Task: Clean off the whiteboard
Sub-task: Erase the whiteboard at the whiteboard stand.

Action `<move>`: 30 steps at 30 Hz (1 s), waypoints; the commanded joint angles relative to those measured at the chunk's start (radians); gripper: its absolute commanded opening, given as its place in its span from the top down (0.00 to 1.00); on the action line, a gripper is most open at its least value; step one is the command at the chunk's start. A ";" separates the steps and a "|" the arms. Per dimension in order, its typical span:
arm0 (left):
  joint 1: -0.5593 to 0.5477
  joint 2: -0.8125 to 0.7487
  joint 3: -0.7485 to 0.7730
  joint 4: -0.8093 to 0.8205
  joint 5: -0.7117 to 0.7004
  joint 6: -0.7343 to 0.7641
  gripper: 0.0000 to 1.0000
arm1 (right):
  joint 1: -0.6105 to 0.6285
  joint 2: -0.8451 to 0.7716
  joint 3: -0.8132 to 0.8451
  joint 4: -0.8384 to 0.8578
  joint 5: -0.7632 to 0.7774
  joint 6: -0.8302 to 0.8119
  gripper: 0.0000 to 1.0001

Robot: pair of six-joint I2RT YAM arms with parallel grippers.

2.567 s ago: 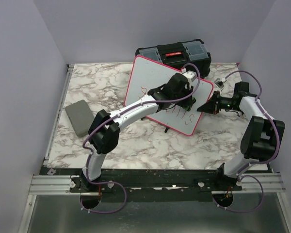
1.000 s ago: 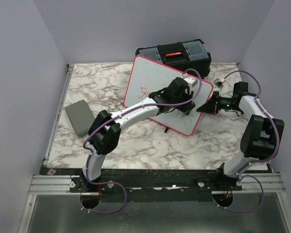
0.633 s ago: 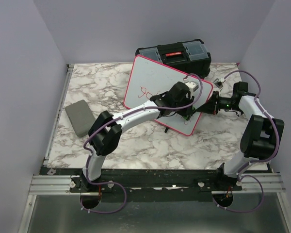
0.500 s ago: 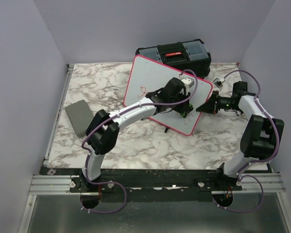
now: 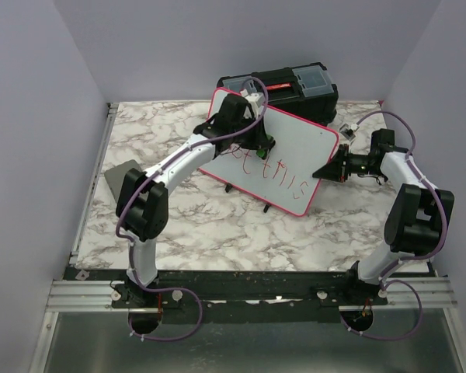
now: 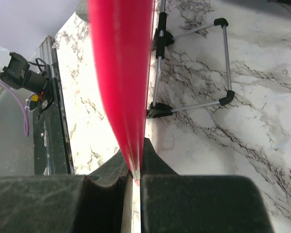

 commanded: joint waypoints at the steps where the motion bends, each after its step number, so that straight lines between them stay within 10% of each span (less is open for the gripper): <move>1: 0.104 -0.024 -0.033 0.034 -0.235 0.047 1.00 | 0.004 -0.004 0.022 -0.042 -0.079 -0.047 0.99; 30: 0.207 -0.174 -0.452 0.344 -0.278 0.137 1.00 | 0.005 0.004 0.029 -0.068 -0.089 -0.070 0.99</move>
